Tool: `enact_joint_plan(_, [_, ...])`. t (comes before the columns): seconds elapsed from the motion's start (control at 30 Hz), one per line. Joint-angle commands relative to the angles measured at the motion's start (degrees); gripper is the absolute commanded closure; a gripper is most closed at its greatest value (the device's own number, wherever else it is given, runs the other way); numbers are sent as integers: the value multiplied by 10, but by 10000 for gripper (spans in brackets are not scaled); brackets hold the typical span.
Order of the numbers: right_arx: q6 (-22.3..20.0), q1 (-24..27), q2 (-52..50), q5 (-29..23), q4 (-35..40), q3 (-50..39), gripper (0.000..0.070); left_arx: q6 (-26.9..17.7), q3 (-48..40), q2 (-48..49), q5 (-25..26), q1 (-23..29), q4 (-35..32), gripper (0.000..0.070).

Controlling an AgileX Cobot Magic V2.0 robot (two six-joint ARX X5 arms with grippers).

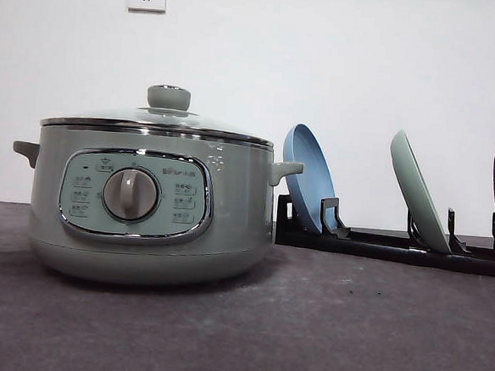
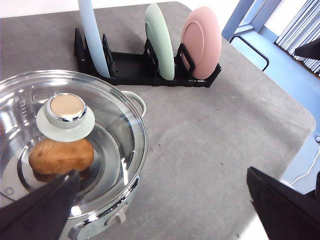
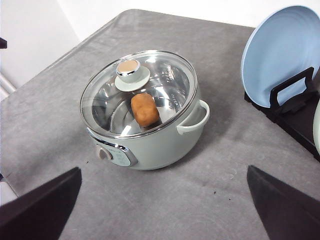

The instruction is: Transfer potato from steamer to green plate

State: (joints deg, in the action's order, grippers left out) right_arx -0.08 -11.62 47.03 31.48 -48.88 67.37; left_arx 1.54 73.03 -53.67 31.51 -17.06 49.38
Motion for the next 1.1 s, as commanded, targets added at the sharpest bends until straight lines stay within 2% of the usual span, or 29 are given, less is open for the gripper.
enact_joint_plan(0.0, [-4,-3,4,0,6,12,5,-7,16,-2,3,-2,-10,0])
enact_joint_plan(0.2, [-2,-3,5,-1,18,12,7,-7,16,-2,3,-2,-9,0])
enact_joint_plan(0.4, [59,-1,50,-43,56,14,6,-7,16,-3,3,-2,-3,0])
enact_joint_plan(0.53, [72,13,124,-76,55,39,6,-7,16,-3,3,-2,0,0])
enact_joint_plan(1.07, [113,76,491,-75,55,321,6,-7,16,-3,3,-2,3,0])
